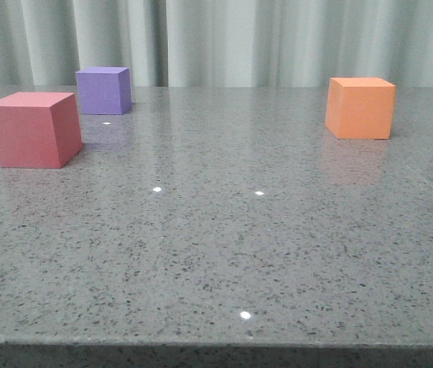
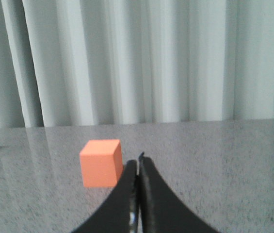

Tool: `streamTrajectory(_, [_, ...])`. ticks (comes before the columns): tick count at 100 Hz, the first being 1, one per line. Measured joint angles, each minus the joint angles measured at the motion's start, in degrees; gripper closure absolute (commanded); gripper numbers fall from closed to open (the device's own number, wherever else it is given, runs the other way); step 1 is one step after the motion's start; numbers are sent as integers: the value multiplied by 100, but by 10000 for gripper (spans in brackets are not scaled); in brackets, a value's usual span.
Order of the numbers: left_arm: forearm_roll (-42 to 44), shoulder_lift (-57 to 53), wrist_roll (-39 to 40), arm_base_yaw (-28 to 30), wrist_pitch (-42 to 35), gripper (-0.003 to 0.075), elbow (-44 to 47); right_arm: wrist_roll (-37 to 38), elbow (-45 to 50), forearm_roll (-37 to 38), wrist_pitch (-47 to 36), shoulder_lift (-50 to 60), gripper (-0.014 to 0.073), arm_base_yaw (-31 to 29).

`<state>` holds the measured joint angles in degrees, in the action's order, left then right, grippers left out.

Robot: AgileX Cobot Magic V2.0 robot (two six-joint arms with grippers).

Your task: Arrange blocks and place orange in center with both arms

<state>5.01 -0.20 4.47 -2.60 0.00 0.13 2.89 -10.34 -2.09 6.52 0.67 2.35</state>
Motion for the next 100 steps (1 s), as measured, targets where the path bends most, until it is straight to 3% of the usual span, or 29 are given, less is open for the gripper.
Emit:
streamTrajectory(18, [0,0,0,0,0,741,0,0,-1488,0,1335,-552,662,0])
streamTrajectory(38, [0,0,0,0,0,741,0,0,-2956,0,2839,-2109,662,0])
streamTrajectory(53, [0,0,0,0,0,741,0,0,-3498,-35,3106,-3133,662,0])
streamTrajectory(77, [0,0,0,0,0,741,0,0,-3543,-48,3349,-4103,646,0])
streamTrajectory(86, [0,0,0,0,0,741,0,0,-3543,-48,3499,-4268,551,0])
streamTrajectory(100, [0,0,0,0,0,741,0,0,-3543,-48,3755,-4327,256,0])
